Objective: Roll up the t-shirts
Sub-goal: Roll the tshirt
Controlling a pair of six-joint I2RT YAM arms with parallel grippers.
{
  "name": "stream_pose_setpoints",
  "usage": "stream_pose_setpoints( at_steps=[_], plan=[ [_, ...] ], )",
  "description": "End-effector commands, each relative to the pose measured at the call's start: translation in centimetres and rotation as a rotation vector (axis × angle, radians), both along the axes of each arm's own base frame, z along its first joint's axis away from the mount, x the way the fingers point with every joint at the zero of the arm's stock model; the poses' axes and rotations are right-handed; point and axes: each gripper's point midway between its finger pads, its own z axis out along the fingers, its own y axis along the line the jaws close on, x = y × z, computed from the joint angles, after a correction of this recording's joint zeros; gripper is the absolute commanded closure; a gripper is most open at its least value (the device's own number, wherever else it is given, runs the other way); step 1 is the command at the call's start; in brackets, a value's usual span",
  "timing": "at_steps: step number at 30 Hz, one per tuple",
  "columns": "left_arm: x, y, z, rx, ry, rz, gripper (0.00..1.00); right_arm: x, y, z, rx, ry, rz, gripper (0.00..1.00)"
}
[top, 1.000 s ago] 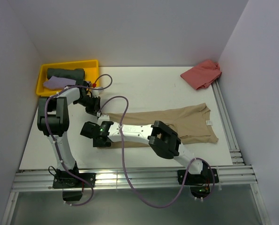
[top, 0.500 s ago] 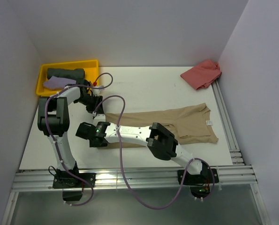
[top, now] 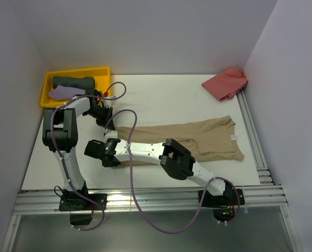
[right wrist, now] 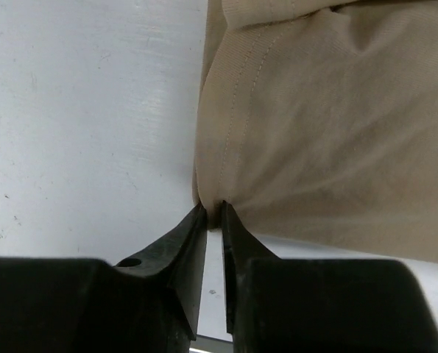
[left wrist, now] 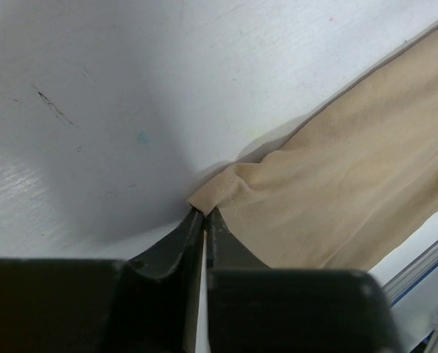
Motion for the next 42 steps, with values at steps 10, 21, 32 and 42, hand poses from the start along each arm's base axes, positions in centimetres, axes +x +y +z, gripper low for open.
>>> stream_pose_setpoints(
  at_steps=[10,21,32,42],
  plan=[
    [1.3,0.4,1.9,0.079,-0.076,0.006,1.0,0.6,1.0,4.2,0.094,-0.058,0.004,0.93],
    [1.9,0.5,3.1,0.202,-0.122,0.006,1.0,2.0,0.6,7.9,0.224,-0.081,-0.025,0.94],
    [2.6,-0.9,4.4,0.255,-0.157,-0.008,1.0,2.5,-1.8,7.9,0.271,-0.073,-0.083,0.96],
    [2.8,-2.7,4.8,0.295,-0.177,-0.045,1.0,1.9,-4.6,6.7,0.267,-0.066,-0.141,0.97]
  ],
)
